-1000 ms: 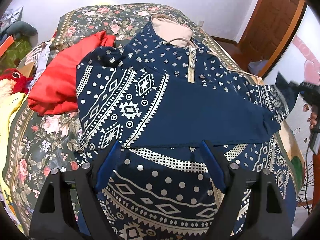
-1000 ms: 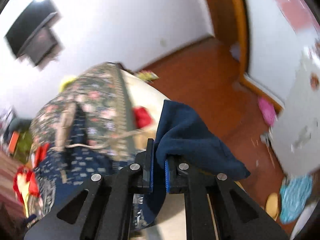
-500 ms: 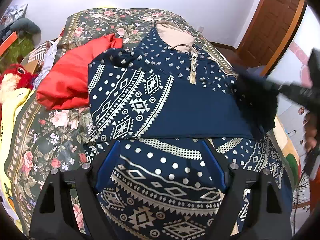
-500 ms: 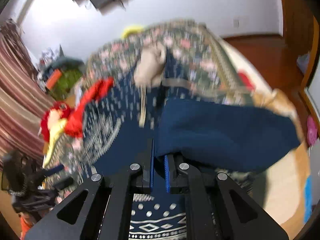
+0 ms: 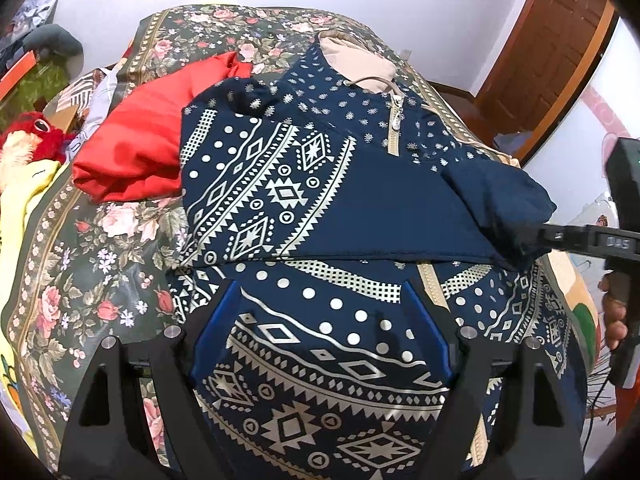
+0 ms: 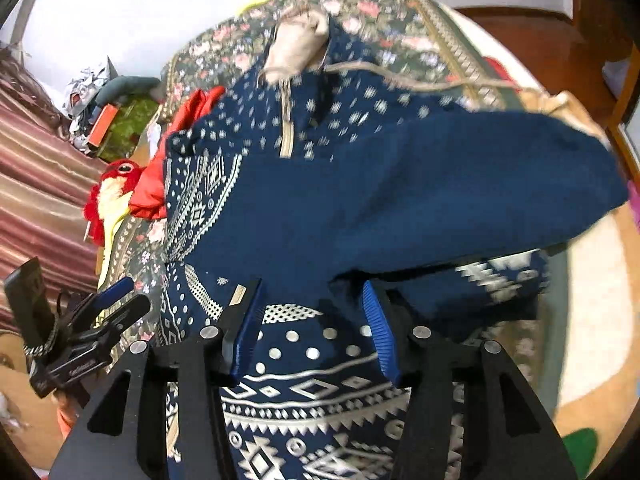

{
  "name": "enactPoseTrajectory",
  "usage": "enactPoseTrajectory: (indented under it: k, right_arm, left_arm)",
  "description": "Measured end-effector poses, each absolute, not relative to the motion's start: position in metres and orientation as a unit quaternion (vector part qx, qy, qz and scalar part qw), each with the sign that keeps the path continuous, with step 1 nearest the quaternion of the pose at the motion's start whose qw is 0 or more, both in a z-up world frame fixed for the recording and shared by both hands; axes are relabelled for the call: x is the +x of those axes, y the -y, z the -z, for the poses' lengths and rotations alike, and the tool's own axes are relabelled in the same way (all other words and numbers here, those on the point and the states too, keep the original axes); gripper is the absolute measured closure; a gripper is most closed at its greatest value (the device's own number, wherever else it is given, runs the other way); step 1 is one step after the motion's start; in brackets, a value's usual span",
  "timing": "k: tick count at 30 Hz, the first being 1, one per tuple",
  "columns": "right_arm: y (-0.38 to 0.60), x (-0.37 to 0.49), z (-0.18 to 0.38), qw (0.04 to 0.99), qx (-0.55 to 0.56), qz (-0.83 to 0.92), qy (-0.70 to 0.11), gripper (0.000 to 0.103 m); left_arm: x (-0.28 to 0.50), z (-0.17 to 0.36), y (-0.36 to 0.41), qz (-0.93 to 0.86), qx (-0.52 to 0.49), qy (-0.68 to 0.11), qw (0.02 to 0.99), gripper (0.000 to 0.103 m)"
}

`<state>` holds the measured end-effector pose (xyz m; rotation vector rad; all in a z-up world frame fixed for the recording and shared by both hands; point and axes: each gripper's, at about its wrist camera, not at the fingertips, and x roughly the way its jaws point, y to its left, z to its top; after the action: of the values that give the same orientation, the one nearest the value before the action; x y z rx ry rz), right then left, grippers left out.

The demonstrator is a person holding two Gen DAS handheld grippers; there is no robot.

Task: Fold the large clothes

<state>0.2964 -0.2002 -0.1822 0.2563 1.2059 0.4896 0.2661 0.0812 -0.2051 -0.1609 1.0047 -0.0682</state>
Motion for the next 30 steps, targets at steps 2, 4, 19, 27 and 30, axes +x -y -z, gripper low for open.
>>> enactPoseTrajectory:
  k: [2,4,19,27,30]
  right_arm:
    - [0.211,0.298,0.177,0.797,0.129,-0.215,-0.549,0.048]
    - [0.23,0.301,0.173,0.81,0.145,-0.191,-0.535,0.048]
    - [0.342,0.339,0.237,0.784,0.286,-0.031,-0.55,0.047]
    - [0.339,0.361,0.243,0.802,0.279,-0.014,-0.529,0.048]
    - [0.334,0.366,0.237,0.816,0.256,-0.016,-0.517,0.066]
  left_arm:
    - [0.268,0.205,-0.079,0.035,-0.076,-0.481,0.873,0.022]
    - [0.27,0.206,-0.076,0.038,-0.075,-0.481,0.873,0.022]
    - [0.277,0.211,-0.069,0.037,-0.072,-0.49,0.868,0.022]
    - [0.281,0.216,-0.069,0.036,-0.073,-0.495,0.865,0.022]
    - [0.281,0.217,-0.068,0.036,-0.07,-0.496,0.865,0.022]
